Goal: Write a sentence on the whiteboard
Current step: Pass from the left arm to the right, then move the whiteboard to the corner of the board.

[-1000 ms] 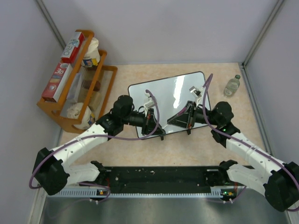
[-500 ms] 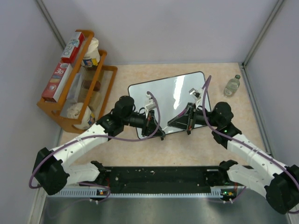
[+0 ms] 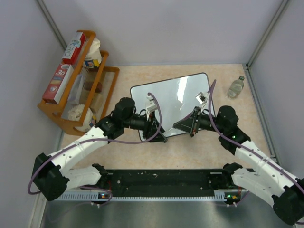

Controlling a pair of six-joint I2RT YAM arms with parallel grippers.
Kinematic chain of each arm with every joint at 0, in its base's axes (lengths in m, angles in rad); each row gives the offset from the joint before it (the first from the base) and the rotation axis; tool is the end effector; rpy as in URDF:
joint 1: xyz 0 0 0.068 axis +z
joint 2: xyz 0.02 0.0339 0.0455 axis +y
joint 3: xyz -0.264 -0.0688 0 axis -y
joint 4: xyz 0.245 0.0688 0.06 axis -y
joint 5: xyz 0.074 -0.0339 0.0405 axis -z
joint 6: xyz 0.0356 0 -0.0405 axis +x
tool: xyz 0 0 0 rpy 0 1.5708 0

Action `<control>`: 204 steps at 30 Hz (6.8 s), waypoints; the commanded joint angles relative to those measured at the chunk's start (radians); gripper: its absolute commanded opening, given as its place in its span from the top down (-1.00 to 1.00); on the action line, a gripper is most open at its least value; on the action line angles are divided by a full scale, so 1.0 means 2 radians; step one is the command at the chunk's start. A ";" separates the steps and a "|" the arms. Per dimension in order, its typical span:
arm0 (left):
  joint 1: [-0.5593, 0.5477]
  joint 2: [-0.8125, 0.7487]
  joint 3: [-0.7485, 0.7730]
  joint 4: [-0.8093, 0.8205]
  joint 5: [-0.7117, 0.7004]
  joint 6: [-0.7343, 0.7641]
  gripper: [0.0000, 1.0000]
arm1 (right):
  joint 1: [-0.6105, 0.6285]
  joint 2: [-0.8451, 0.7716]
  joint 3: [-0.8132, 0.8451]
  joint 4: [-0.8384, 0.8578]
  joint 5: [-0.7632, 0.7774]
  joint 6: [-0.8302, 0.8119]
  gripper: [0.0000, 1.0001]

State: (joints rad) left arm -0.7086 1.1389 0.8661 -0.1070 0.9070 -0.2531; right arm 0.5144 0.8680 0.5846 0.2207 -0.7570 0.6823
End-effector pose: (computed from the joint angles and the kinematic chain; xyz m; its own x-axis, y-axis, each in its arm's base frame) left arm 0.1721 -0.1844 0.3095 -0.5120 0.2356 -0.8260 0.8554 0.0524 -0.5153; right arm 0.1630 0.1202 0.2978 -0.6441 0.1625 -0.7475 -0.7063 0.2489 0.6627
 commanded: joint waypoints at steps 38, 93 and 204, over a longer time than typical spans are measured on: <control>0.048 0.057 0.010 -0.081 -0.203 0.019 -0.36 | -0.194 -0.097 -0.063 -0.064 0.026 -0.004 1.00; 0.306 0.075 -0.052 0.122 -0.099 -0.100 -0.57 | -0.209 -0.079 -0.063 -0.086 0.040 -0.033 1.00; 0.180 0.166 -0.155 0.233 0.090 -0.022 -0.03 | -0.209 -0.079 -0.008 -0.087 0.012 -0.047 1.00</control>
State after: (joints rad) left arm -0.3443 1.5532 0.5720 0.4637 1.1065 -0.4145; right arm 0.1070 0.7277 0.5293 0.0345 -0.7422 0.6090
